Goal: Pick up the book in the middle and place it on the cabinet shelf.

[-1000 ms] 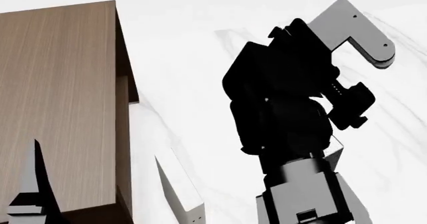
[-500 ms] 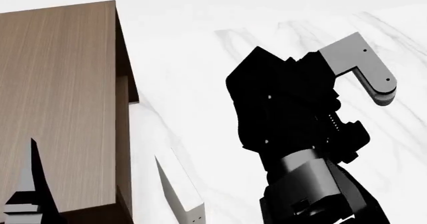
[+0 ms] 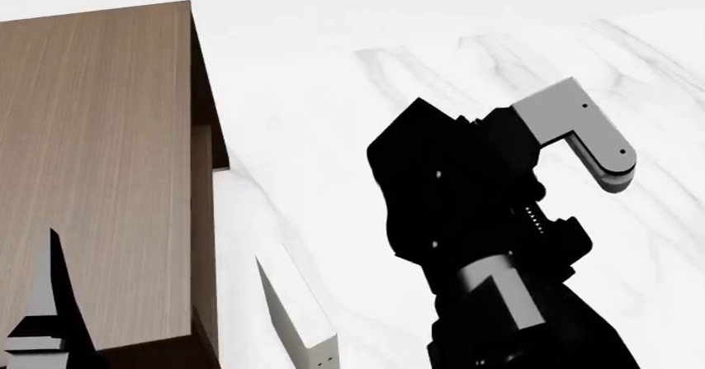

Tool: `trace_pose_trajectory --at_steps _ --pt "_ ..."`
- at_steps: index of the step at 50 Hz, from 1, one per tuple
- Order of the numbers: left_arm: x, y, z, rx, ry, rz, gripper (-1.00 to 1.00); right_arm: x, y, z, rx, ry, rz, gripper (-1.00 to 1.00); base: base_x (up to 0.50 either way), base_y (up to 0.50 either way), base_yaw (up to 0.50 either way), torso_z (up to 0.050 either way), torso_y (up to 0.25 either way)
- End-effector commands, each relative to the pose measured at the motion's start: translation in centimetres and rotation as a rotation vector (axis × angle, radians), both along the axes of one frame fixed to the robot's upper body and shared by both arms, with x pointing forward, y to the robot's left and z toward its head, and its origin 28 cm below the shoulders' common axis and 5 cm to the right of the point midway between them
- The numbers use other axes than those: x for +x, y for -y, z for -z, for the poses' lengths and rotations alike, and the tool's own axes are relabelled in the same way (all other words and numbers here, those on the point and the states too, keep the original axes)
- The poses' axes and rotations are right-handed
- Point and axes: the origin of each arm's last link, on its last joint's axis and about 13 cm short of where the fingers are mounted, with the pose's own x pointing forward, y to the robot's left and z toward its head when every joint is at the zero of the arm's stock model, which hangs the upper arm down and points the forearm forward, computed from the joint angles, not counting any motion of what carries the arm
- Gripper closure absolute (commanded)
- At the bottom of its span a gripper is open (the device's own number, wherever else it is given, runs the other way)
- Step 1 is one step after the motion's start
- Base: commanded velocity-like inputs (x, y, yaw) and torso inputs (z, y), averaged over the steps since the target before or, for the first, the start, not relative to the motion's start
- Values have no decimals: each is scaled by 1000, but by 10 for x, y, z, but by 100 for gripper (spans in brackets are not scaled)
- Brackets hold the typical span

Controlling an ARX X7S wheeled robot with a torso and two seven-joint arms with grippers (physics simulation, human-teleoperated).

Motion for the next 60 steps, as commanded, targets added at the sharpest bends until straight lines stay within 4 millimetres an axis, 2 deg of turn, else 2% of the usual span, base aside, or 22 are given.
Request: trace_pose_trajectory --at_steps 1,7,20,39,46,48,51,60 --pt "0 0 0 2 -1 0 -100 -1 2 11 12 -16 -22 -100 0 0 0 0 0" --pt "0 0 0 2 -3 -1 -100 -1 6 17 5 -18 -20 -100 0 0 0 0 0" --pt "1 1 1 6 -6 0 -100 -6 23 48 -61 -57 -106 -100 0 0 0 0 0" --pt "1 0 1 3 -1 -5 -100 -11 19 63 -12 -125 -207 -100 0 0 0 0 0" --pt "0 0 1 4 -1 -3 -100 -12 17 68 12 -114 -215 -100 0 0 0 0 0" --pt "0 0 0 4 0 -3 -100 -12 17 69 68 -42 -236 -100 0 0 0 0 0" --pt "0 0 1 4 -1 -4 -100 -12 17 70 41 -66 -230 -100 0 0 0 0 0" --pt "0 0 0 4 0 -1 -100 -12 17 72 131 -35 -226 -100 0 0 0 0 0"
